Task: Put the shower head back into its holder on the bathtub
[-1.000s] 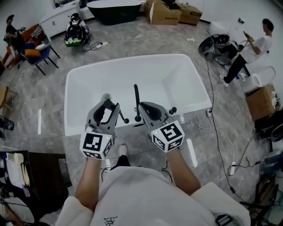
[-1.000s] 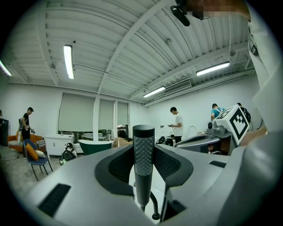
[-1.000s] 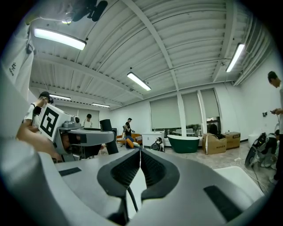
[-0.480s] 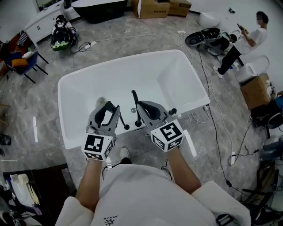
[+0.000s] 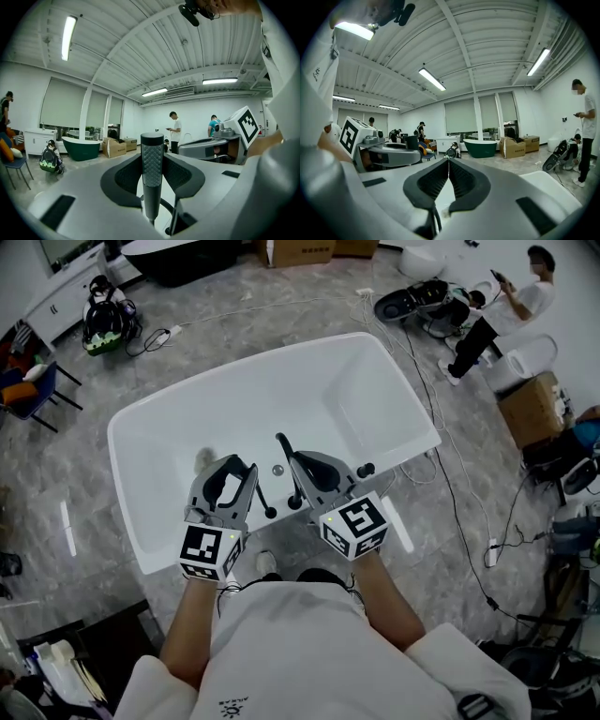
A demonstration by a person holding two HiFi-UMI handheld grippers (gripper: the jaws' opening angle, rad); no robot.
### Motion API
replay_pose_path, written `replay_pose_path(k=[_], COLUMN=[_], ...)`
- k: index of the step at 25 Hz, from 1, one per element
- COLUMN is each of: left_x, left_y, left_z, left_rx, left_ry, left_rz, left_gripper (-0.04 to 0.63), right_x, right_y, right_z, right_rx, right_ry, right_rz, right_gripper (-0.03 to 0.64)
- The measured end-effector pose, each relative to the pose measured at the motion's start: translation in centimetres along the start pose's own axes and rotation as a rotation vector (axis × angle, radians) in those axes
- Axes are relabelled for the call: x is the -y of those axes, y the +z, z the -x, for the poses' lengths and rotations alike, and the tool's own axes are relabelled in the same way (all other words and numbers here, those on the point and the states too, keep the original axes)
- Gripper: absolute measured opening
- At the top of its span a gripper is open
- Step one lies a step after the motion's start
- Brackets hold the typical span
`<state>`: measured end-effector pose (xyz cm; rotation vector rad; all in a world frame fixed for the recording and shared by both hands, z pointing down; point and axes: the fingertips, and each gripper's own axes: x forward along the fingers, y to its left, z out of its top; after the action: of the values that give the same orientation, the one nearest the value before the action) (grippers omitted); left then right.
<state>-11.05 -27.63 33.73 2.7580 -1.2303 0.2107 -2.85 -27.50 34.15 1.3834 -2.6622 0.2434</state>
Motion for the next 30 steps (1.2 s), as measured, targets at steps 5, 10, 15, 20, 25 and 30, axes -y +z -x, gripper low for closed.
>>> replay_pose_path(k=[5,10,15,20,25,30], left_x=[0.8,2.0,2.5,3.1,3.2,2.9], left_y=[-0.8,-2.2,-3.5,-4.8,-6.4,-8.0], left_z=[-1.0,-1.5,-2.1,-2.5,-2.3,-1.7], left_rx=[-0.018,-0.048,-0.061,-0.071,-0.082,-0.084], left_ry=[-0.027,-0.017,0.034,0.086,0.123,0.149], left_rz=[0.013,0.015,0.012,0.028,0.056,0.079], left_gripper=[0.146,0.146,0.146,0.146,0.146,0.146], right_x=[0.6,1.1,1.6,1.9,1.8,1.5], right_y=[-0.9,-1.5,-1.5,-3.6,-5.3,-6.2], right_z=[0.0,0.2,0.8,1.3,1.6,1.6], right_rx=[-0.019,-0.015,0.034,-0.004,-0.035,-0.053], right_ry=[-0.006,0.025,0.050,0.086,0.110,0.119], right_rz=[-0.018,-0.021,-0.017,-0.047,-0.050,-0.046], right_gripper=[0.018,0.018,0.018,0.017,0.017,0.017])
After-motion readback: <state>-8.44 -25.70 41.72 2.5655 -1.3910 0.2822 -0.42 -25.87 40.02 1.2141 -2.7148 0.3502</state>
